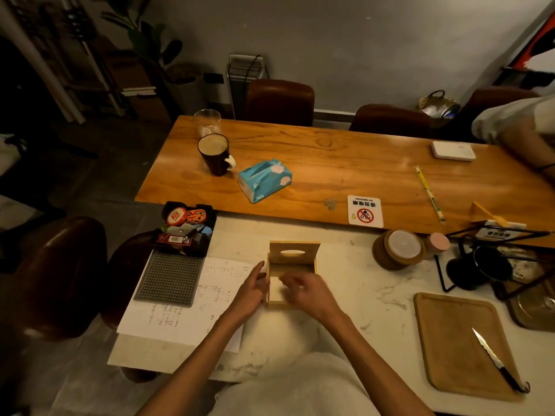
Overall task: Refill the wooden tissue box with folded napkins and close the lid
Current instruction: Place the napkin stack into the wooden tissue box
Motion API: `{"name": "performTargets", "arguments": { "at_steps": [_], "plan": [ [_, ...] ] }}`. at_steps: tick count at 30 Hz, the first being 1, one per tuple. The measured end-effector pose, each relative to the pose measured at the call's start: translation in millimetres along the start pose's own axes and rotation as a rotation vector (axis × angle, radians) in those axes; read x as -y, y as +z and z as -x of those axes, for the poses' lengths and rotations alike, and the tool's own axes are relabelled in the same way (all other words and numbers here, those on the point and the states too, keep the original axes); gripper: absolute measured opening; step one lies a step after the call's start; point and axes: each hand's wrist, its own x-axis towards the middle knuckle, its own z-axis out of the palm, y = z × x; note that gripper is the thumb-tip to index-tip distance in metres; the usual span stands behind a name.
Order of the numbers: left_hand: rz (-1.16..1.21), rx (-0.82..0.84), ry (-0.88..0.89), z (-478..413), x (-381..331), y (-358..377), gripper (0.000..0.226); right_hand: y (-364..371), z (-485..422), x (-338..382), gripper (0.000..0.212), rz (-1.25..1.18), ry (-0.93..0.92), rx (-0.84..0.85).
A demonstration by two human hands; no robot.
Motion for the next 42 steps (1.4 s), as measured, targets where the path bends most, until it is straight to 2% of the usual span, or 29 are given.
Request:
{"name": "performTargets", "arguments": {
  "at_steps": [2, 3, 6, 10, 12, 15, 16, 18, 22, 25, 29, 34, 42],
  "plan": [
    [0.052, -0.030, 0.053, 3.0, -9.6, -4.2, 0.051, -15.0, 16.6, -12.7, 0.024, -0.344, 0.050, -0.246],
    [0.074, -0.027, 0.073, 4.1, -16.6, -6.1, 0.050, -23.5, 19.6, -17.8, 0.025, -0.509, 0.097, -0.295],
    [0.154, 0.087, 0.056, 4.5, -38.2, -7.5, 0.051, -45.2, 9.4, -28.0, 0.045, -0.982, 0.307, -0.141],
    [0.295, 0.189, -0.047, -8.6, -47.4, -5.4, 0.066, -59.2, -5.9, -26.3, 0.068, -1.108, 0.326, 0.120],
    [0.345, 0.204, -0.078, -11.2, -49.5, -7.7, 0.059, -61.4, -9.5, -22.7, 0.067, -1.073, 0.343, 0.148],
    [0.291, 0.250, -0.026, -9.5, -44.7, -12.5, 0.015, -61.1, -8.4, -25.1, 0.038, -0.879, 0.325, 0.148],
    [0.284, 0.256, -0.003, -9.1, -38.4, -14.2, 0.022, -59.1, -6.8, -27.9, 0.037, -0.838, 0.295, 0.155],
    [0.312, 0.251, 0.013, -7.6, -25.6, -16.4, 0.044, -53.7, -0.9, -35.5, 0.050, -0.822, 0.228, 0.137],
    [0.391, 0.156, -0.013, -4.0, -6.5, -15.4, 0.050, -41.4, 15.2, -50.2, 0.053, -0.831, 0.127, 0.069],
    [0.214, 0.226, 0.014, 2.3, -1.2, -11.5, 0.068, -34.7, 19.8, -50.7, 0.048, -0.447, -0.043, 0.007],
    [0.015, 0.243, 0.097, 6.1, 1.0, -6.9, 0.081, -32.1, 3.5, -43.6, 0.032, -0.341, -0.110, -0.227],
    [-0.014, 0.271, 0.118, 0.5, 7.1, -12.0, 0.083, -34.8, -22.4, -33.2, 0.023, -0.268, 0.008, -0.366],
    [-0.054, 0.330, 0.190, -19.1, 30.9, -18.9, 0.086, -24.0, -27.5, -29.7, 0.037, -0.239, 0.117, -0.493]
  ]
}}
